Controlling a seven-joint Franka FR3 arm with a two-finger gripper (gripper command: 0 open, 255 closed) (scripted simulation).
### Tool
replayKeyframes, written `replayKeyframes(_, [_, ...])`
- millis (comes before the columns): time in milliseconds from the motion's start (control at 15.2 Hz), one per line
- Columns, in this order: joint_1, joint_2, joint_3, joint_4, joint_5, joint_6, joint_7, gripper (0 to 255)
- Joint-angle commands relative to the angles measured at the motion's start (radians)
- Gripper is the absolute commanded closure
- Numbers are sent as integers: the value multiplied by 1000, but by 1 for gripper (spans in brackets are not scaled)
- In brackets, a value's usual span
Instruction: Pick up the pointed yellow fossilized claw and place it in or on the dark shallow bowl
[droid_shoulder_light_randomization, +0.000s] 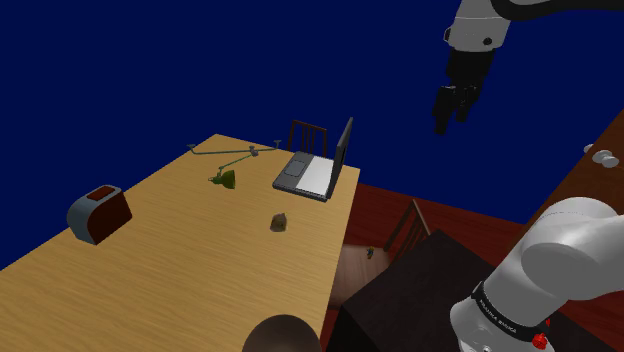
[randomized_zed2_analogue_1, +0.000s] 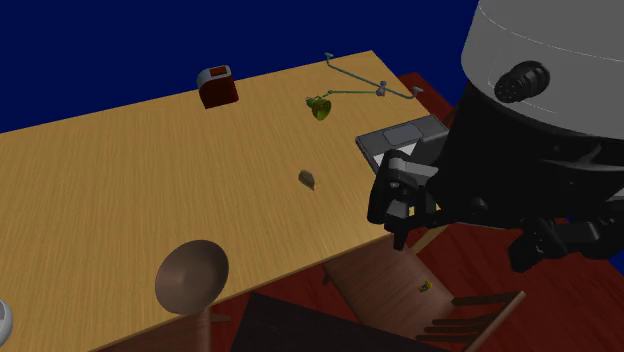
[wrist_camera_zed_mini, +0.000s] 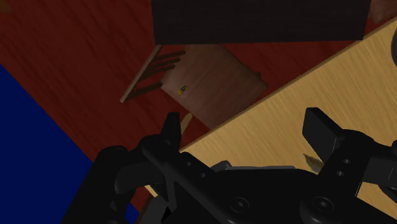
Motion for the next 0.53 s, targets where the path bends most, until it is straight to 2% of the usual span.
replayKeyframes(0, [0,0,0,0,0,0,0,0])
replayKeyframes(462, [20,199,61,-18,34,183,78,0])
